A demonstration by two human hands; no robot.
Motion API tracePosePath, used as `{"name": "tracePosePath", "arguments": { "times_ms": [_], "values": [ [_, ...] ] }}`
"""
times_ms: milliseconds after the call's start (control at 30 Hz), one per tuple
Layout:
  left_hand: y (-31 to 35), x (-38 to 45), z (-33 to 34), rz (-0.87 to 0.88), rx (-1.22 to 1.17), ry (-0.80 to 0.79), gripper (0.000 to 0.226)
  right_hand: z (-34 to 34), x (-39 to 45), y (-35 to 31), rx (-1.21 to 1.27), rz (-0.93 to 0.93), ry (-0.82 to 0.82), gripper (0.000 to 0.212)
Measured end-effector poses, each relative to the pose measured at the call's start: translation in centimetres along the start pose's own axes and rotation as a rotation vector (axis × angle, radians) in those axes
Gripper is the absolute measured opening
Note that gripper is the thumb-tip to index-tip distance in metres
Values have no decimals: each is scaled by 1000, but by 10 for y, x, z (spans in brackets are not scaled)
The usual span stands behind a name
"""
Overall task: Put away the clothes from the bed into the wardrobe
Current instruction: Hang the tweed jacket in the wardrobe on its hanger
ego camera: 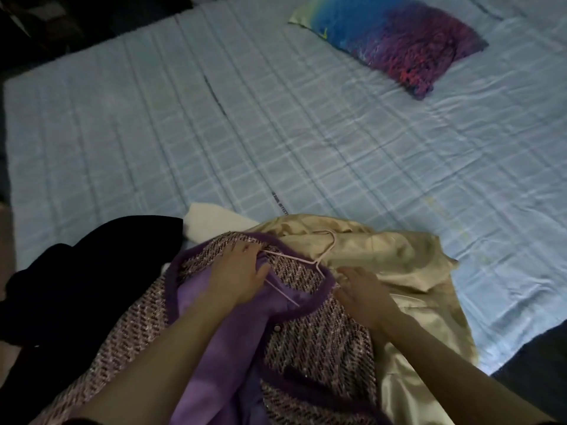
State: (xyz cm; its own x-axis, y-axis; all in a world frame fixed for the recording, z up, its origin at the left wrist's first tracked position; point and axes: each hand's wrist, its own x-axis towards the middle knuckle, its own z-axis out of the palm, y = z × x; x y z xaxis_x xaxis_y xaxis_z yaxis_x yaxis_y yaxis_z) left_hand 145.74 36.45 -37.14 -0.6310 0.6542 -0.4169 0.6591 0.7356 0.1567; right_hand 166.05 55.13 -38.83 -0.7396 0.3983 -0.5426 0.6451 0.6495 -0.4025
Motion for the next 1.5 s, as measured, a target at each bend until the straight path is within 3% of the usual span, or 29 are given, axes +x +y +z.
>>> {"name": "tracePosePath", "arguments": {
  "times_ms": [333, 667, 967, 1100, 1233, 1300, 1500],
  "values": [
    [-35, 93, 44, 120, 220, -75, 56, 74, 73, 18, -12, 148, -31, 40],
    [-22, 64, 64, 105, 173, 53, 31, 75, 79, 14, 71, 188, 4, 38],
    [11, 29, 80, 72, 143, -233, 22, 72, 66, 18, 160, 146, 55, 32],
    [2, 50, 85, 102, 87, -114, 15, 77, 65, 23, 158, 143, 53, 28],
    [-1, 71, 95, 210, 190, 44, 48, 83, 64, 26, 139, 158, 65, 35],
    [-3, 78, 99, 232, 232, 24, 53, 85, 62, 25, 152, 163, 83, 35],
    [-4, 83, 104, 265, 258, -20, 43, 90, 57, 25, 182, 148, 119, 32]
  ]
}}
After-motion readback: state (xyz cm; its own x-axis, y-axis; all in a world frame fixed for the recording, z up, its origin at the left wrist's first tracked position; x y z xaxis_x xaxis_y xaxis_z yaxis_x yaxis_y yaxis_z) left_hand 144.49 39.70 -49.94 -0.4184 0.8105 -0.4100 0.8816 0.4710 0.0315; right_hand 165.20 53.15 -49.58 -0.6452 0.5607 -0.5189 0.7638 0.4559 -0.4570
